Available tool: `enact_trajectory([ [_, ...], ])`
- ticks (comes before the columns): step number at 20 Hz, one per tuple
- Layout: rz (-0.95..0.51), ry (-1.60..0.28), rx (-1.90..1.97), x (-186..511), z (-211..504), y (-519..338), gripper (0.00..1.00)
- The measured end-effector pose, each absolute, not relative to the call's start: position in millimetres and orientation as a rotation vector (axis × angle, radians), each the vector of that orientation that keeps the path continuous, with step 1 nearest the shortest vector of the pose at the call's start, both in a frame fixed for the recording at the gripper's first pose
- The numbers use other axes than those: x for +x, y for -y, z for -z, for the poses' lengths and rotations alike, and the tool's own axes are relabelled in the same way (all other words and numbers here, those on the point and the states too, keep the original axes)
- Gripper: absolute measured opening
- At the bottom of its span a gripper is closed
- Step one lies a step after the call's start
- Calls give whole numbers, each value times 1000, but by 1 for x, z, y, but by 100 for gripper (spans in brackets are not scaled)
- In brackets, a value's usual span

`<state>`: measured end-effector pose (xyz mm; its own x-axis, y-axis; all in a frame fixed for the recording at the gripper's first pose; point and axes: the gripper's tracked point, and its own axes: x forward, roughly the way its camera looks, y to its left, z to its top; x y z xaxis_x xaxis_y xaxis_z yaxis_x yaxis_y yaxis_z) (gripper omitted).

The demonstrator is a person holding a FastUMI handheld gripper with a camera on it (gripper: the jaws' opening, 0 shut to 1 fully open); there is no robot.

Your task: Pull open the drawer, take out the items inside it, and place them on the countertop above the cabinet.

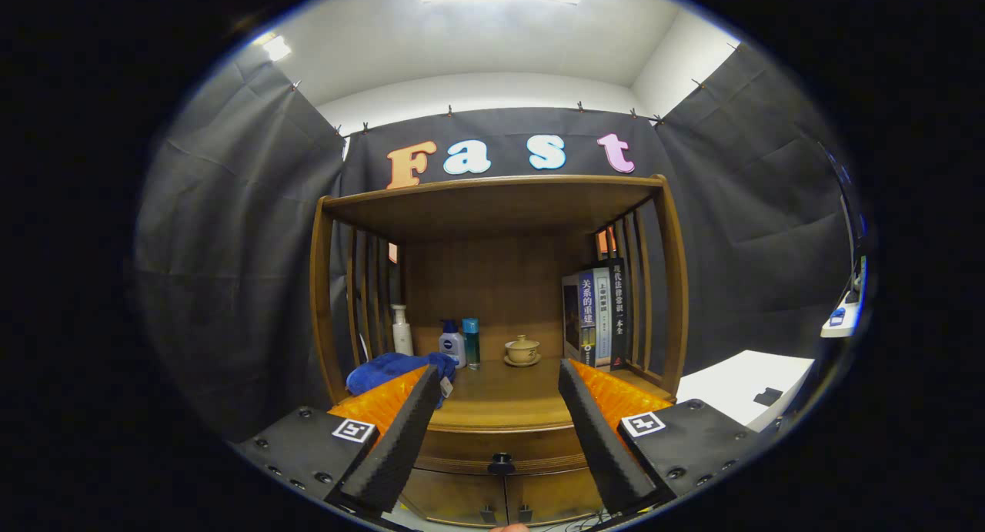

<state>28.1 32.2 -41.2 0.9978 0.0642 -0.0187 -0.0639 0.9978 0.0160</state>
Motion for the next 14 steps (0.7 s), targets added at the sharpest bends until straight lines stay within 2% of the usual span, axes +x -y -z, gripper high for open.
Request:
enact_trajectory([
  [7,-99,-32,12,48,99,-36,100],
  [14,-52,-174,-12,79,209,-18,100],
])
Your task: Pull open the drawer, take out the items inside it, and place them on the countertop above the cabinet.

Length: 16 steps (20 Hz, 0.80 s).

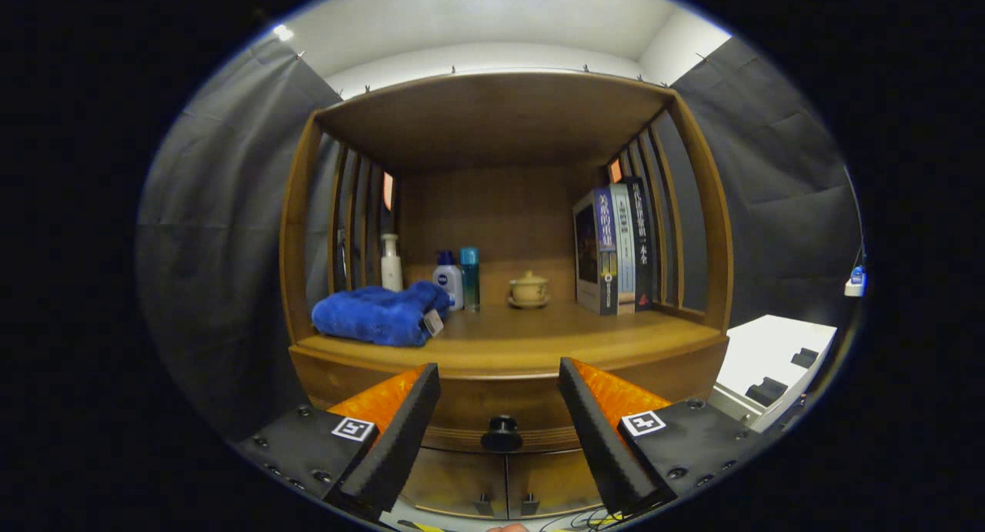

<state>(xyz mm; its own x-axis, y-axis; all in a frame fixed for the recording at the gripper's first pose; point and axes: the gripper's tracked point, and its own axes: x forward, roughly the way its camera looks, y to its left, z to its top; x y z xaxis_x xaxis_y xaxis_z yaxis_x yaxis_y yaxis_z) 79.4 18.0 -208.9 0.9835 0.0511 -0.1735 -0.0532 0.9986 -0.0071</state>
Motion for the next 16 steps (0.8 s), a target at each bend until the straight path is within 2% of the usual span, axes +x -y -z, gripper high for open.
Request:
enact_trajectory([
  [11,-43,-312,28,107,313,-18,97],
  [16,-34,-311,26,120,318,-16,75],
])
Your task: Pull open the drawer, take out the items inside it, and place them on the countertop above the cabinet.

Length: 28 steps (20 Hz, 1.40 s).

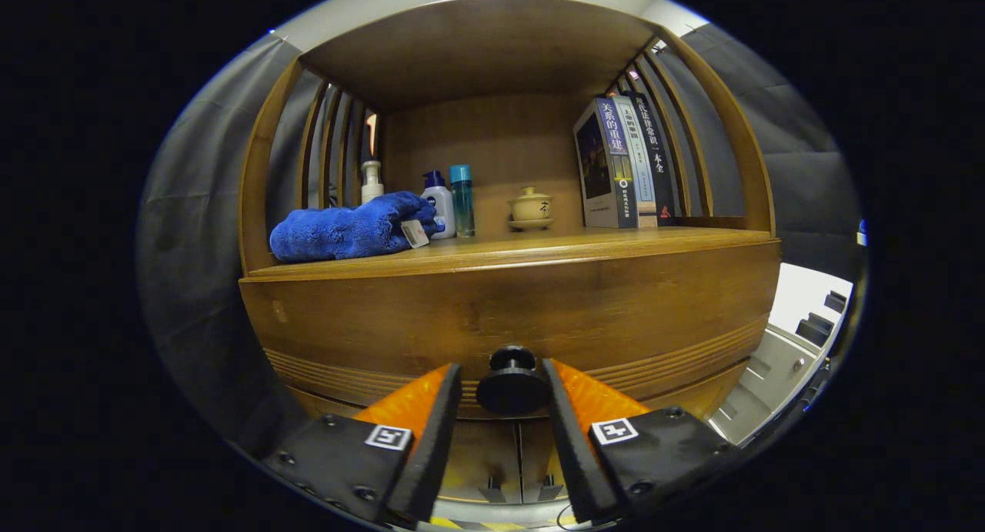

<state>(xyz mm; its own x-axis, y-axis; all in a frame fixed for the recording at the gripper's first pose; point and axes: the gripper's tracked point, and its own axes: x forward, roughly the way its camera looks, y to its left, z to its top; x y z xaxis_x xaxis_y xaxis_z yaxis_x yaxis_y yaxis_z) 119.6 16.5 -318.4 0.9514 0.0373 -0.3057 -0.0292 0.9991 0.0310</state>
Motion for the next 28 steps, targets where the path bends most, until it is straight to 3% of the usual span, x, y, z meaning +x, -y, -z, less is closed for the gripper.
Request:
enact_trajectory([
  [5,-11,-327,34,121,324,-9,53],
  [14,-34,-368,60,103,331,-8,46],
  [16,-19,-370,49,99,329,-7,36],
  [28,-85,-420,-19,35,319,-9,35],
])
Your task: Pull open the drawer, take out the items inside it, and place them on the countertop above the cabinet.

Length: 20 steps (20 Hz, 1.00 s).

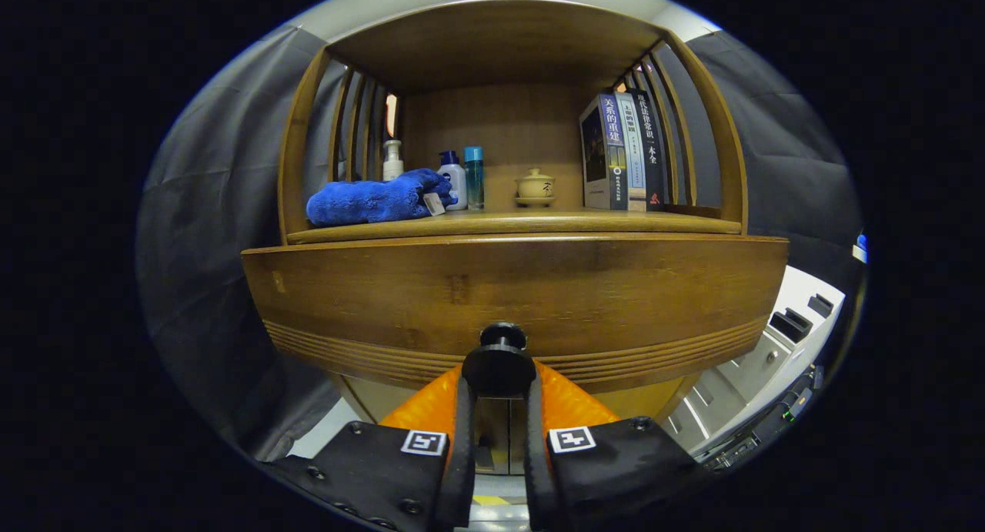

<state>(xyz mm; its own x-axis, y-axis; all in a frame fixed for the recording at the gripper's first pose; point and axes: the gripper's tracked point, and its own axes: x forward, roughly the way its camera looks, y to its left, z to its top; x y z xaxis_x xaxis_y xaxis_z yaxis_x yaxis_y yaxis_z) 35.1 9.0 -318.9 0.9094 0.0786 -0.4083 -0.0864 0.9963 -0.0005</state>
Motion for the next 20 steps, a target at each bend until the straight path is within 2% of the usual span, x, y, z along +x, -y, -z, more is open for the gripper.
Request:
enact_trajectory([
  [20,-118,-447,-66,-47,302,-5,35],
])
